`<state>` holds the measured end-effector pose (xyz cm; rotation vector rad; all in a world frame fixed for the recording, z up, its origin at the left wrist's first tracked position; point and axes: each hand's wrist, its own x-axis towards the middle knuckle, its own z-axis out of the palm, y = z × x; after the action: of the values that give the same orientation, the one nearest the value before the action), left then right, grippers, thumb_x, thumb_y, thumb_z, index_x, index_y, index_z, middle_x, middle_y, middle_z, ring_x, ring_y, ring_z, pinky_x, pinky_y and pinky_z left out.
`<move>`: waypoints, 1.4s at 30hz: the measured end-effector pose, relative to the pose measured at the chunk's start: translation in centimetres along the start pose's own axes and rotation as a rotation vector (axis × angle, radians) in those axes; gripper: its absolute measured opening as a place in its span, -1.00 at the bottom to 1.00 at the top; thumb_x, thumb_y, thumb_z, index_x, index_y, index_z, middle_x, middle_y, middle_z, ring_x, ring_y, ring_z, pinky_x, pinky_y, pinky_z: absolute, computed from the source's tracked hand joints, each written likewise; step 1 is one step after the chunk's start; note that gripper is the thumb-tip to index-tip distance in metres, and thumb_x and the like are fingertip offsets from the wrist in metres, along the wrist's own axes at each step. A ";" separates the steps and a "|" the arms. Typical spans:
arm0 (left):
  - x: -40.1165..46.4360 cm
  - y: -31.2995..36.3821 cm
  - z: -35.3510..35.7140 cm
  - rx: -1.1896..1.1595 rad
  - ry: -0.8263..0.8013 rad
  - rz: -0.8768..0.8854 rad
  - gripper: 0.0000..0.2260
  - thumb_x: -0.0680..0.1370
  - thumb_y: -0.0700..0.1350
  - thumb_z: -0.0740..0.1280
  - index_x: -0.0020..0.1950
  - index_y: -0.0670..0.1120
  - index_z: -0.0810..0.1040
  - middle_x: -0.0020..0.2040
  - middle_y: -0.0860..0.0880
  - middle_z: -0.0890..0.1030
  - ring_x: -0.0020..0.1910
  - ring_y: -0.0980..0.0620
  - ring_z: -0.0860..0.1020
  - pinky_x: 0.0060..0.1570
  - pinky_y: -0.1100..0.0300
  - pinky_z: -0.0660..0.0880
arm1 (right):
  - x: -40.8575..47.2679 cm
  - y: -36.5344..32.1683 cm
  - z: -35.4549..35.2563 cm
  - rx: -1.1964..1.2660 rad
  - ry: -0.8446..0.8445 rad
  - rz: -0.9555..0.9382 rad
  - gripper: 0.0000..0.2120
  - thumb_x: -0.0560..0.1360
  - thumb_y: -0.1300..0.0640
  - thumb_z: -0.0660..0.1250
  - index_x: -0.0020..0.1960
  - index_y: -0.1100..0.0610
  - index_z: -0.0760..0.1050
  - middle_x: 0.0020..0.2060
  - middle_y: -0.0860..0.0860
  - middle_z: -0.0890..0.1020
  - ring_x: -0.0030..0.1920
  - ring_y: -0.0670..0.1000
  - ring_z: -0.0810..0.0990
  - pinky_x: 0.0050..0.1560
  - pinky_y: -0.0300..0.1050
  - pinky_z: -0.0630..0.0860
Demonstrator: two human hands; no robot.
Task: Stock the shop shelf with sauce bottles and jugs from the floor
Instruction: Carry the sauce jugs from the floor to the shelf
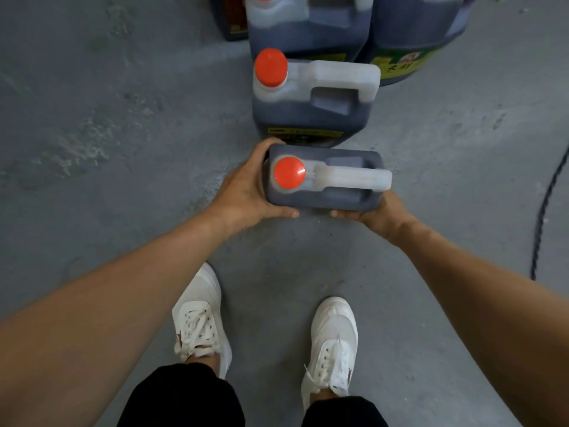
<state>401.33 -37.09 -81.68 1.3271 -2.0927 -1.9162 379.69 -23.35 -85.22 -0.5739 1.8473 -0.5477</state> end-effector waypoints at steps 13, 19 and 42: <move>-11.3 -0.3 -1.4 -0.368 -0.092 -0.467 -0.11 0.08 0.04 0.71 0.36 0.03 0.46 0.21 0.08 0.65 0.21 0.11 0.60 0.30 0.01 0.51 | -10.3 -0.1 2.1 0.245 -0.384 0.254 -0.20 0.12 0.06 0.72 0.32 0.00 0.52 0.15 0.01 0.69 0.21 0.05 0.64 0.19 -0.02 0.59; -19.3 4.9 -4.3 -0.529 0.012 -0.595 -0.08 -0.03 0.24 0.68 0.28 0.08 0.52 0.16 0.05 0.68 0.18 0.02 0.63 0.28 -0.05 0.51 | -18.5 -7.5 2.4 0.262 -0.447 0.382 -0.37 0.26 -0.05 0.64 0.27 -0.18 0.48 0.18 -0.03 0.64 0.14 0.06 0.64 -0.06 0.05 0.63; -48.5 33.4 -42.7 -0.574 0.403 -0.397 -0.61 0.42 0.20 0.49 0.13 0.02 0.59 -0.02 0.06 0.73 0.06 0.02 0.66 0.12 -0.04 0.58 | -43.8 -56.3 12.1 0.150 -0.439 -0.121 -0.54 0.36 -0.03 0.53 0.23 0.04 0.57 0.09 0.08 0.71 0.07 0.14 0.71 0.04 0.10 0.64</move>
<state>436.08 -47.74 -18.67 1.8468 -1.0452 -1.9325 411.76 -41.17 -22.92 -0.6490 1.3527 -0.5825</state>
